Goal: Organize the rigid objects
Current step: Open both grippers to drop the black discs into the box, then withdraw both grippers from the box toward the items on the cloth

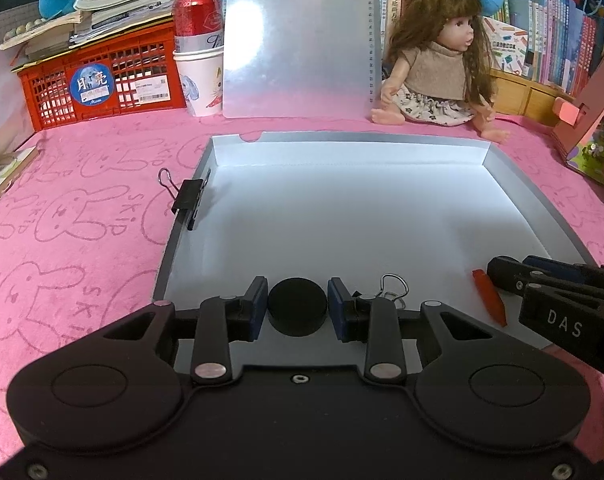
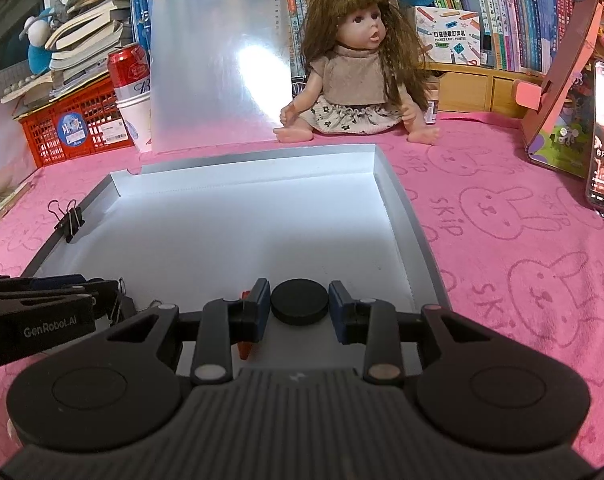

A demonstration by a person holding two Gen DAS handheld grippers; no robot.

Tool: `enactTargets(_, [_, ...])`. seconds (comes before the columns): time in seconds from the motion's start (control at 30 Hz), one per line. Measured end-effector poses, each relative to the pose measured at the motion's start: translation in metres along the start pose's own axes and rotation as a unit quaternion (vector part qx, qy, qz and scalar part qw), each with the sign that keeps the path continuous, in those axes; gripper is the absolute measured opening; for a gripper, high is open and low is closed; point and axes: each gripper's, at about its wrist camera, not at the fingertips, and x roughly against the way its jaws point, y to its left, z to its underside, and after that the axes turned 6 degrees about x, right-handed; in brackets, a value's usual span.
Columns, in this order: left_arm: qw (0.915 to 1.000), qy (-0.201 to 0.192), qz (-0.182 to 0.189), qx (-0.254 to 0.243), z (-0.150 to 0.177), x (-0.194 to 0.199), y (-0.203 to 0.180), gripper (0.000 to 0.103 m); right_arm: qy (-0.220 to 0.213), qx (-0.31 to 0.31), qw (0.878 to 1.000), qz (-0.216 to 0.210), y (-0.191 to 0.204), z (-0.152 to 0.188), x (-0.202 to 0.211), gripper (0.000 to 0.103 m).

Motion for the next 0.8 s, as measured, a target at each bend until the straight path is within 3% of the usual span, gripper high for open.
enactTargets(0.07, [1.0000, 0.000, 0.003, -0.001, 0.000, 0.000, 0.000, 0.035, -0.001, -0.002, 1.000, 0.001, -0.001, 0.000, 0.001, 0.043])
enactTargets(0.17, [1.0000, -0.003, 0.006, 0.001, 0.001, 0.003, 0.000, 0.044, -0.003, -0.006, 1.000, 0.002, -0.002, 0.001, 0.002, 0.055])
enactTargets(0.27, [0.9999, -0.009, 0.010, -0.002, 0.001, 0.009, 0.000, 0.052, -0.006, -0.008, 1.000, 0.003, -0.003, 0.001, 0.004, 0.059])
enactTargets(0.43, [0.9995, -0.025, 0.017, -0.005, 0.001, 0.021, -0.001, 0.073, -0.019, -0.008, 1.000, 0.006, -0.004, 0.000, 0.013, 0.072])
enactTargets(0.8, [0.9985, -0.043, 0.034, -0.003, 0.007, 0.049, 0.004, 0.082, -0.046, -0.003, 0.999, 0.002, -0.007, 0.001, 0.040, 0.085])
